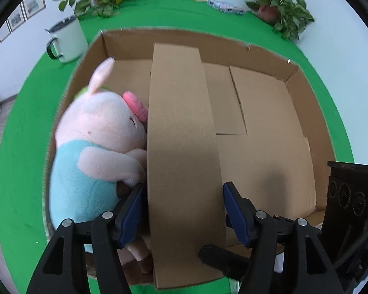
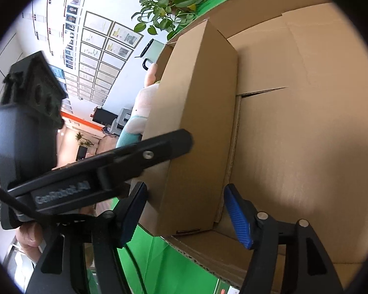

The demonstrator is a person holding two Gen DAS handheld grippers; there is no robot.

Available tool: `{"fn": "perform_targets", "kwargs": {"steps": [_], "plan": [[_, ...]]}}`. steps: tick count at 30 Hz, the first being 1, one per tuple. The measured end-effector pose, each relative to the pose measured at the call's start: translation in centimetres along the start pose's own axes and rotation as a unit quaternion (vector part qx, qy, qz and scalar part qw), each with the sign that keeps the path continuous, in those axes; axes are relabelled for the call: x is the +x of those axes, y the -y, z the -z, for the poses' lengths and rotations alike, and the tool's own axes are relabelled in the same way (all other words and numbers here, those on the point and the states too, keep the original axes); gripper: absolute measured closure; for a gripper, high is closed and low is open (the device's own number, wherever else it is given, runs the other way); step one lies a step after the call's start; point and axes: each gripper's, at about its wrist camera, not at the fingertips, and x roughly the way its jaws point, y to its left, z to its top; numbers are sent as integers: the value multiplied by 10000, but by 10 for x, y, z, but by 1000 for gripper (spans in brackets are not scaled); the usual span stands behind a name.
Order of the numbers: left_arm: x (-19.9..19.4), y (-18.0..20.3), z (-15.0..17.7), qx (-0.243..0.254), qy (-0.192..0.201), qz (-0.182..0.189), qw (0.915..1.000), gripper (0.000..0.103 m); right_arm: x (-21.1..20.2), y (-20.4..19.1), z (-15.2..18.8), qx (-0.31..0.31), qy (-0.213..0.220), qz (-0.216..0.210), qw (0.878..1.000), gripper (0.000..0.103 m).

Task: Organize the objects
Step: 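Lower the long brown box into the open box beside the pig and release, then withdraw the right tool and move toward the green-and-white medicine box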

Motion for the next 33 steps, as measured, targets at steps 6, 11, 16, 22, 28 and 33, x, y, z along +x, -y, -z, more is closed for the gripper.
{"fn": "perform_targets", "kwargs": {"steps": [6,11,16,22,28,33], "plan": [[-61,5,13,345,837,-152,9958,40,-9,-9,4,-122,187,323,9992,38],[-128,5,56,565,2197,-426,9730,23,-50,-49,36,-926,1092,1331,9807,20],[-165,0,114,603,3218,-811,9414,4,-71,-86,90,-1474,2162,2629,9287,17],[-178,6,170,527,3595,-889,9274,4,-88,-99,131,-1635,2527,3301,8947,17],[-187,10,212,255,3759,-809,9228,4,-100,-101,162,-1810,2631,3626,8755,17],[-191,16,241,157,3766,-797,9228,29,-111,-99,187,-1816,2654,3616,8751,29]]}}
